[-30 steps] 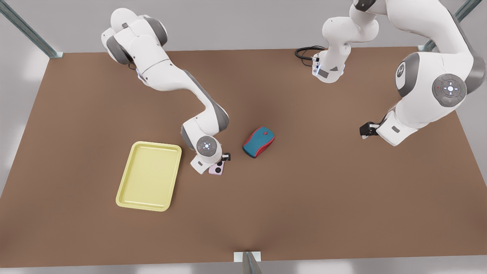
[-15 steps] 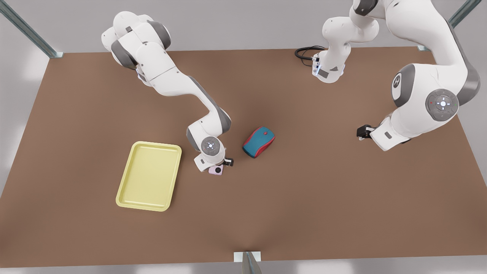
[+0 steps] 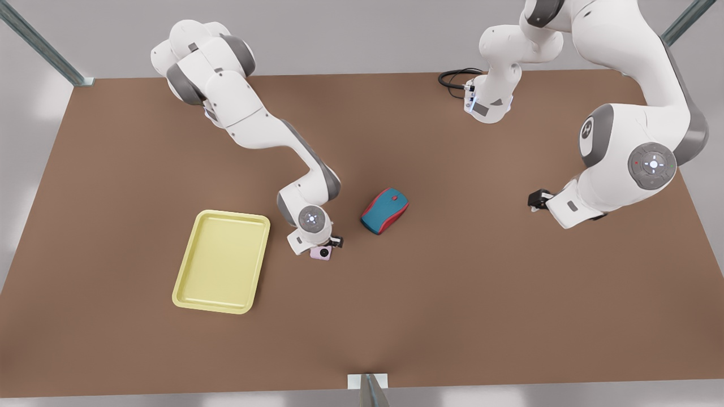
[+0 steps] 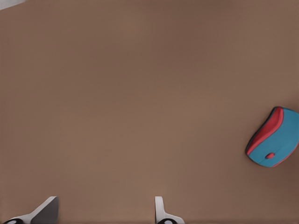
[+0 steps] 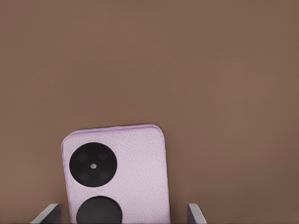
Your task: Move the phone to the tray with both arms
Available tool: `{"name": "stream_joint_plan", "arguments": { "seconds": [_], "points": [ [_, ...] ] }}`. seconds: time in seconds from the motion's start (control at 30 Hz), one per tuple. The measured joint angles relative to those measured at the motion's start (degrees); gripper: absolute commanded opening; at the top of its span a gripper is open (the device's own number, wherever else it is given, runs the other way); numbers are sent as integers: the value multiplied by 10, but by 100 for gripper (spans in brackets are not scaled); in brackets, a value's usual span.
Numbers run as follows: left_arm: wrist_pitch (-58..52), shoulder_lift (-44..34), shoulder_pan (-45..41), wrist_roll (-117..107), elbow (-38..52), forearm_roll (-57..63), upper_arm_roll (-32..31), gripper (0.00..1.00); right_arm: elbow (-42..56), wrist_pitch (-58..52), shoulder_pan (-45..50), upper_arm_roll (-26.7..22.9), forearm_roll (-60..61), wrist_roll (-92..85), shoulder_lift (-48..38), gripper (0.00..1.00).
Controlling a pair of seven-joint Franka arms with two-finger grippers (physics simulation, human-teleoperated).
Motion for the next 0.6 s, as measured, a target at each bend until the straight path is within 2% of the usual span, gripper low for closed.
{"name": "stream_joint_plan", "arguments": {
  "seconds": [0.4,0.43,0.5,0.6],
  "points": [
    [7,5,0,12,0,1,0,100,-4,34,1,1,0,-3,10,100],
    [7,5,0,13,0,1,0,100,-4,35,1,1,0,-3,10,93],
    [8,5,1,14,0,1,0,100,-3,36,0,1,0,-4,10,85],
    [8,5,1,16,0,1,0,100,-3,38,0,1,1,-5,10,81]
  ]
}}
